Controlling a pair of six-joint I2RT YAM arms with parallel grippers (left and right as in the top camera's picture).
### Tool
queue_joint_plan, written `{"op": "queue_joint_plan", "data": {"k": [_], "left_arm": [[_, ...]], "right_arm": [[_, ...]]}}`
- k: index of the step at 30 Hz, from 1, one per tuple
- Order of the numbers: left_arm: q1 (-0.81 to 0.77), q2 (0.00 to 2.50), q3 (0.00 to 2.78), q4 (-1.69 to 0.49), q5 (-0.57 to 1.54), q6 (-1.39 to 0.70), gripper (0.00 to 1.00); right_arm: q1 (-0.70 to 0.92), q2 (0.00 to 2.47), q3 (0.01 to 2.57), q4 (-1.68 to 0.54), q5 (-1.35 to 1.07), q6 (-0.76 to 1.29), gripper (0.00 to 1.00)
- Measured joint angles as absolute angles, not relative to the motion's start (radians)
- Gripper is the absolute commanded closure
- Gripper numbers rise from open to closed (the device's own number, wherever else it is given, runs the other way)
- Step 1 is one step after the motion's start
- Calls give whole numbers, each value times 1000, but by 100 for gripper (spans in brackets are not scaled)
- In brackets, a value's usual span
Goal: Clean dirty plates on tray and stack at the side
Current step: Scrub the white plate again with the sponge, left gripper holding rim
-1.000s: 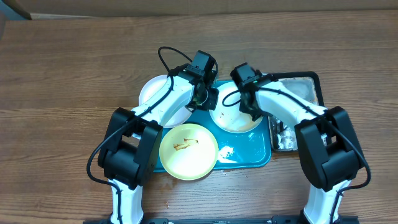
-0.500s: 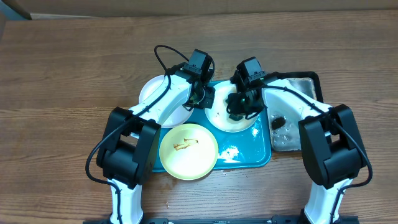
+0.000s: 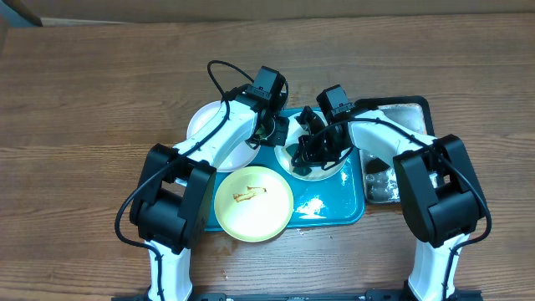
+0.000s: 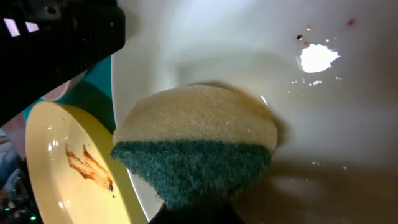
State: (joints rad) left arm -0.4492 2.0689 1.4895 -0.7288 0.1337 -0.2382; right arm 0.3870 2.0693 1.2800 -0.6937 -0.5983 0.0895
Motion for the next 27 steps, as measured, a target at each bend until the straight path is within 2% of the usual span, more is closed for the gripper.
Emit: {"op": "queue_joint_plan", "data": {"k": [8,27], "left_arm": [[-450,2069,1489,-730,134,-238,96],[-459,2069,1489,-739,115,-238,96]], "right_arm": [[387,2076,1289,-687,-606,181,96],[410,2075,1311,-579,-464,572,96]]}}
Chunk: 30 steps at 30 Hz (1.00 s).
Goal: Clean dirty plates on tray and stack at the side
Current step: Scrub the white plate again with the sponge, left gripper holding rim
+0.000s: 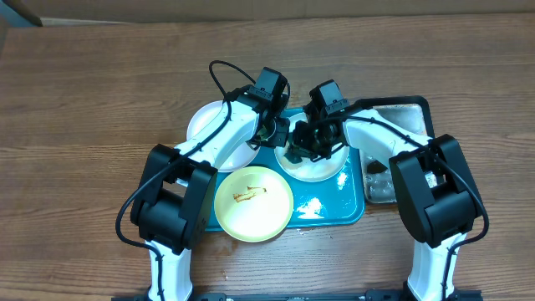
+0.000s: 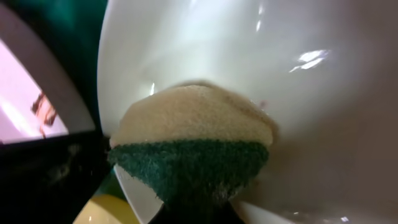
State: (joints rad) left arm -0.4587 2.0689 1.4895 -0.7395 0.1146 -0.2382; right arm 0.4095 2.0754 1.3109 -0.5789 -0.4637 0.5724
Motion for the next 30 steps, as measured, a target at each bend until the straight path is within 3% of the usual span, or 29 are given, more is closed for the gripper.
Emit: {"op": "queue_joint_plan", "data": {"k": [19,30], "left_arm": [[-459,2069,1489,-740,115,-238,96],[-462,2069,1491,-740,111,-238,96]], "right_arm": [[415,2035,1344,-726,-12,762,96],[415,2033,1343,-728,49,495,96]]}}
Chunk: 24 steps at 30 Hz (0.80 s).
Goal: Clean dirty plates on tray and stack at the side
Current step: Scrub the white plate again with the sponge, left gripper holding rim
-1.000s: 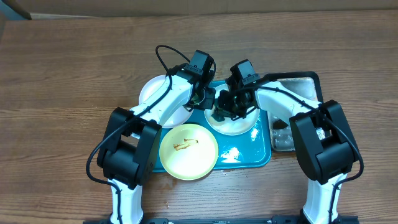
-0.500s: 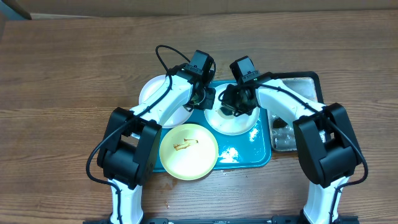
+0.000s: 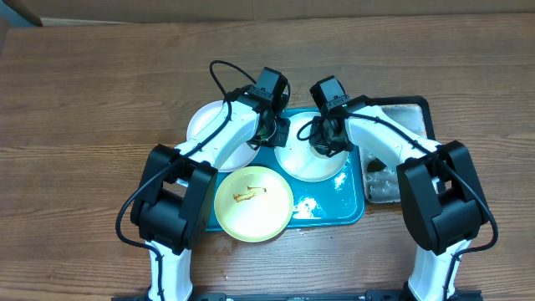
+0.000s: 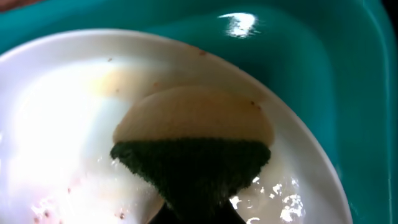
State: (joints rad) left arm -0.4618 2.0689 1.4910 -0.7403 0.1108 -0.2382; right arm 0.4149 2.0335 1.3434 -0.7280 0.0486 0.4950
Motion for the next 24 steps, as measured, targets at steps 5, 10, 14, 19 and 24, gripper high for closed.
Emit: {"op": "queue_joint_plan", "data": {"k": [5,10,14,19,24], "left_arm": [[-463,2069,1491,-740,107,-238,96],[-463,2069,1491,-740,107,-238,96],[-463,2069,1491,-740,107,-238,96],[-463,2069,1491,-741,96,-238,96],[-454,2069,1491,-752,92,-237,96]], "right_arm": [[406,2033,1341,-700,-10,360,96],[408,2038,1340,-665,-98,258,96],[421,2043,1339,-652,-168,202,96],[463,2047,1336,-651,-237,134,96],[495,2048,1333,-657,-274,88,96]]}}
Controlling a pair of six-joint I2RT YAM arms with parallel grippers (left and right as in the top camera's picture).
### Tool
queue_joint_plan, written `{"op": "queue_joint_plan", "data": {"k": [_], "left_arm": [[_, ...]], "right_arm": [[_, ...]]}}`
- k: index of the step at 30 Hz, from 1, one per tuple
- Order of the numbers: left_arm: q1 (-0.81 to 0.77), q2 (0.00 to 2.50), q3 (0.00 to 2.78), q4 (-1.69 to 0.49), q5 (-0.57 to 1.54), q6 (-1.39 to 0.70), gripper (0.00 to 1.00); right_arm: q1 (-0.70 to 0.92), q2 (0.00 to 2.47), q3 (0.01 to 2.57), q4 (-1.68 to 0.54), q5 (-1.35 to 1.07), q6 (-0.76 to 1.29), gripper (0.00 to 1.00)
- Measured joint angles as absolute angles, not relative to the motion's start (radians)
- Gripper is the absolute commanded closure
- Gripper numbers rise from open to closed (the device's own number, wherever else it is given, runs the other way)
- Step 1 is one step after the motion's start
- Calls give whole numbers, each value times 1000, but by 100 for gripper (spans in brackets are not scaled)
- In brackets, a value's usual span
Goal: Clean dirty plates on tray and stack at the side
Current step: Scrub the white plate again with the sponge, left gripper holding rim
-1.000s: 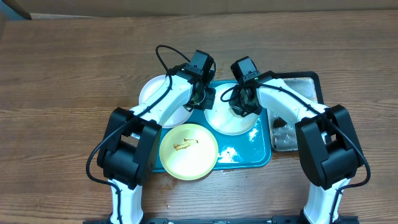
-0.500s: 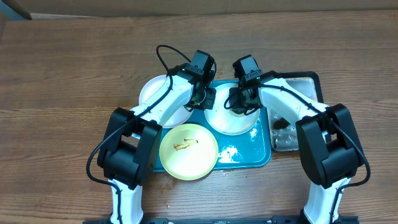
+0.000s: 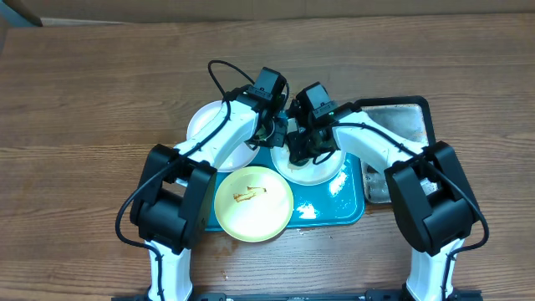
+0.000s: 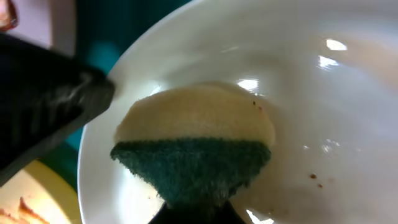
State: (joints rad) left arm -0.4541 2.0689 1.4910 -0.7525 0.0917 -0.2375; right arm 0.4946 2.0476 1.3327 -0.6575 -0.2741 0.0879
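Note:
A white plate point(image 3: 322, 171) lies on the teal tray point(image 3: 334, 205), wet, with a few brown specks in the right wrist view point(image 4: 314, 177). My right gripper point(image 4: 194, 210) is shut on a yellow-and-green sponge point(image 4: 194, 140), pressed onto the plate's left part near the rim. In the overhead view it point(image 3: 303, 149) is over that plate. My left gripper point(image 3: 276, 132) sits at the plate's left rim; one black finger point(image 4: 50, 118) reaches the rim, its grip unclear. A yellow plate point(image 3: 253, 202) with a brown smear rests at the tray's front left.
Another white plate point(image 3: 205, 125) lies on the wooden table left of the tray. A metal tray point(image 3: 397, 117) with dark bits stands at the right, behind the teal one. Both arms cross over the tray's back half.
My right gripper moved with the sponge from the white plate's far right rim to its left part, close to the left gripper. The left arm and the plates stayed put.
The sponge was pressed on the white plate near its front left, beside the yellow plate. Then it was at the left rim, then at the far right rim by the teal tray wall, and now left again. The left gripper stayed at the rim throughout.

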Motion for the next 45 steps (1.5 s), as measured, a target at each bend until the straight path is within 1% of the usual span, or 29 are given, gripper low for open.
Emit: {"op": "queue_joint_plan", "data": {"k": [10,16,18,19,21,22,23,24,29,30,32,34,35,36,37,45], "left_arm": [[-452,2069,1491,-767,91,-236,96],[-461,2069,1491,-779,89,-234,96],[-461,2069,1491,-778,89,-234,96],[-461,2069,1491,-778,89,-234,96],[-461,2069,1491,-774,89,-235,96],[-460,2069,1491,-772,90,-236,96],[-460,2069,1491,-771,90,-237,96],[-460,2069,1491,-769,91,-237,96],[-461,2069,1491,-762,89,-237,96],[-461,2069,1491,-762,89,-237,96],[-460,2069,1491,-762,89,-237,96],[-458,2069,1491,-762,93,-238,96],[-456,2069,1491,-761,96,-237,96],[-456,2069,1491,-760,97,-237,96],[-456,2069,1491,-759,97,-237,96],[-456,2069,1491,-758,96,-237,96]], "right_arm": [[500,2049,1336,-689,-281,73,96],[501,2048,1343,-755,-289,124,96],[502,2048,1343,-770,-292,154,85],[503,2048,1343,-775,-292,168,76],[506,2047,1343,-781,-301,207,72],[507,2045,1343,-781,-303,216,74],[508,2045,1343,-779,-307,226,91],[508,2044,1343,-776,-307,234,96],[511,2045,1334,-754,-304,241,96],[511,2045,1334,-751,-305,243,88],[511,2044,1331,-745,-307,250,77],[511,2041,1328,-736,-322,259,76],[511,2040,1327,-734,-324,263,77],[511,2040,1327,-732,-327,266,82],[511,2040,1327,-730,-327,266,96],[511,2040,1320,-709,-318,265,96]]}}
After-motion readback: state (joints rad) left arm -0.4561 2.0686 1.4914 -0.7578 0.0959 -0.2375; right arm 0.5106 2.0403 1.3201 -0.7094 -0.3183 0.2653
